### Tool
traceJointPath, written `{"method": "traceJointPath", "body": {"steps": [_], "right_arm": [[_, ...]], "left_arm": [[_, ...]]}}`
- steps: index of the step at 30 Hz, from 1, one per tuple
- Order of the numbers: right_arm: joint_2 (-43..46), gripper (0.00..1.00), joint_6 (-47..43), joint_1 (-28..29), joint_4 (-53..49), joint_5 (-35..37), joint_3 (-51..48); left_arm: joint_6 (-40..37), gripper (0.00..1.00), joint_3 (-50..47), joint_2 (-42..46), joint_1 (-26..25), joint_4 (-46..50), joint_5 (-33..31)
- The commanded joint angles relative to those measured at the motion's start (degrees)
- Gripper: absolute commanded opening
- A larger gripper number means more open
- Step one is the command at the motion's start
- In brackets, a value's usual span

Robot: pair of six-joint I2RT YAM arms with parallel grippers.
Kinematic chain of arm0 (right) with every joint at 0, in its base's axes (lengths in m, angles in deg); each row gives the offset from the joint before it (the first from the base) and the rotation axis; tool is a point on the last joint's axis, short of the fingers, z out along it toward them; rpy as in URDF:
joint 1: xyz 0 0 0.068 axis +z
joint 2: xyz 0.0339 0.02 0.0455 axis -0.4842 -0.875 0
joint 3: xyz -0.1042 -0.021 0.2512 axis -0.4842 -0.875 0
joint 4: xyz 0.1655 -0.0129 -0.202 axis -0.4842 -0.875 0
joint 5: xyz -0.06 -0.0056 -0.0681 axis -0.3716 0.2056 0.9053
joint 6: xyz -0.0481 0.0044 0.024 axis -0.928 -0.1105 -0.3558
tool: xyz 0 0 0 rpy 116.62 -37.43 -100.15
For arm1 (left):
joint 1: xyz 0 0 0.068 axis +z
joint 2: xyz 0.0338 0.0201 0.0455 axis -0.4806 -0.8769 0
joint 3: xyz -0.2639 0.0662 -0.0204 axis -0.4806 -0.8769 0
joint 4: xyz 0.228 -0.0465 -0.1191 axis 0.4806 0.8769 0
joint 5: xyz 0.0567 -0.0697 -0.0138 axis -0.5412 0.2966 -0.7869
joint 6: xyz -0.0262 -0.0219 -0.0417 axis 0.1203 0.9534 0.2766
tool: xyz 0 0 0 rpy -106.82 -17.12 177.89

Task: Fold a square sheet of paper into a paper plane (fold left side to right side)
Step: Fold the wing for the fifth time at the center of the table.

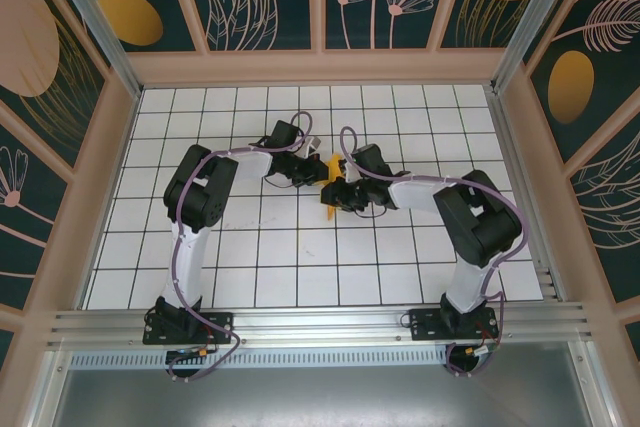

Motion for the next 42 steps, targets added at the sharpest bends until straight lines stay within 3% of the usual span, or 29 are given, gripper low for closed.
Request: {"method": "traceJointPath", "body": {"steps": [1, 17, 42], "right_arm": [[-1.4, 0.28, 0.9, 0.8, 0.6, -0.4, -0.9], [-1.3, 0.28, -0.3, 1.1, -3.5, 3.7, -1.4], [-4.7, 0.28, 2.2, 2.1, -1.4, 3.6, 0.0]], "left_arm": [[-2.7, 0.08, -0.5, -5.1, -0.5, 3.7, -8.4], [-2.1, 0.06, 0.8, -6.3, -0.6, 4.1, -9.1], [-2.0, 0.05, 1.0, -6.8, -0.6, 3.6, -9.4]]}}
